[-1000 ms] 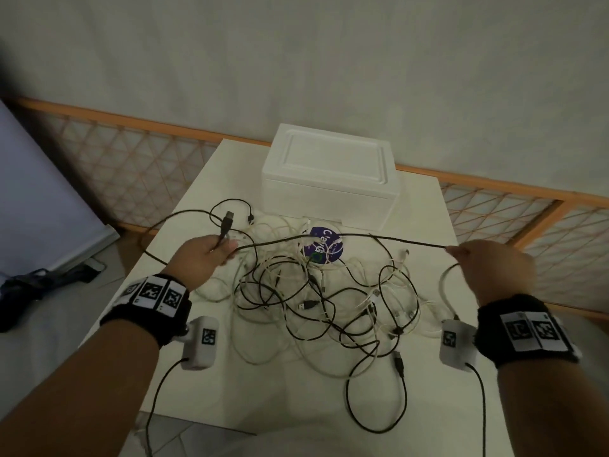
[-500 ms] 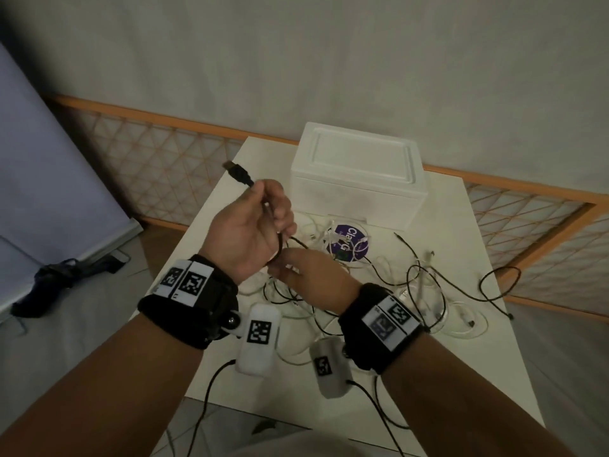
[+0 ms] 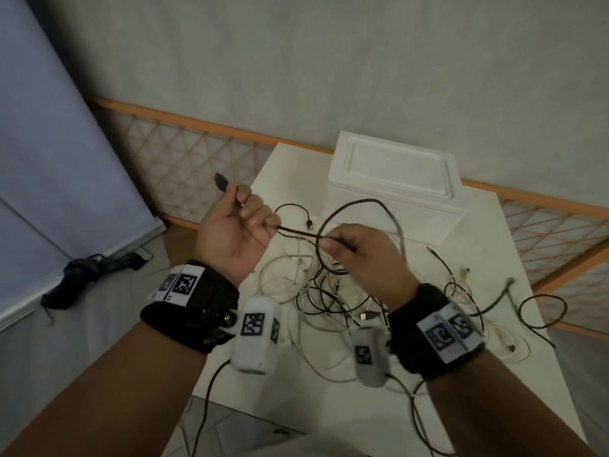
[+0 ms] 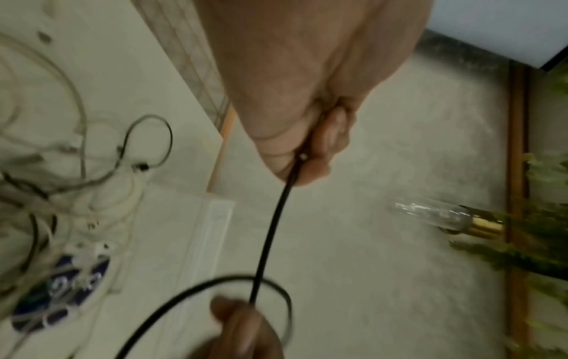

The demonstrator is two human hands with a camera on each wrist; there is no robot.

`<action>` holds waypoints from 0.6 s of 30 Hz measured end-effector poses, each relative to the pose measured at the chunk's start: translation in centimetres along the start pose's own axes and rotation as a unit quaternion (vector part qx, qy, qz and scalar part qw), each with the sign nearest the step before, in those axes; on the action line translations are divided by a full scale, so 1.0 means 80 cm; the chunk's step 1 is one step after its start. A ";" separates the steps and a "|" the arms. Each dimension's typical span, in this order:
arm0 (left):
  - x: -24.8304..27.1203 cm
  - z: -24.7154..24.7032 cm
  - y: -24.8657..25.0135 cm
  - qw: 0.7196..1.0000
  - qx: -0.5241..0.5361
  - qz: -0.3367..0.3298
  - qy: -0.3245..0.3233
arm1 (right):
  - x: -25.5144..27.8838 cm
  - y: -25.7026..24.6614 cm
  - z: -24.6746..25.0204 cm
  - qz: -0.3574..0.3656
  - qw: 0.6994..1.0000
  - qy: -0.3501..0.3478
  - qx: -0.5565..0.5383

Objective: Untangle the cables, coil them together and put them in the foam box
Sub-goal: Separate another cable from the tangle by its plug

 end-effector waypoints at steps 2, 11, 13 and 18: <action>-0.004 0.026 0.003 0.997 -0.032 0.001 0.063 | 0.005 0.007 0.023 -0.003 0.994 -0.019 0.109; -0.024 0.174 0.053 0.937 -0.080 -0.010 0.339 | 0.076 0.078 0.146 -0.164 0.941 0.005 0.297; -0.030 0.180 0.047 0.928 -0.146 -0.015 0.343 | 0.084 0.091 0.145 -0.192 0.920 -0.002 0.343; -0.042 0.077 -0.040 0.811 -0.574 0.000 0.117 | 0.052 0.084 0.092 -0.157 0.835 -0.066 0.524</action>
Point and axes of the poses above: each hand's wrist, its own x-axis away from the middle knuckle, its own z-axis out of the back of the hand, y = z × x, the point moved 7 cm from there along -x, towards the middle knuckle, and after that the axes turned 3 degrees about z, right-handed, at the moved point
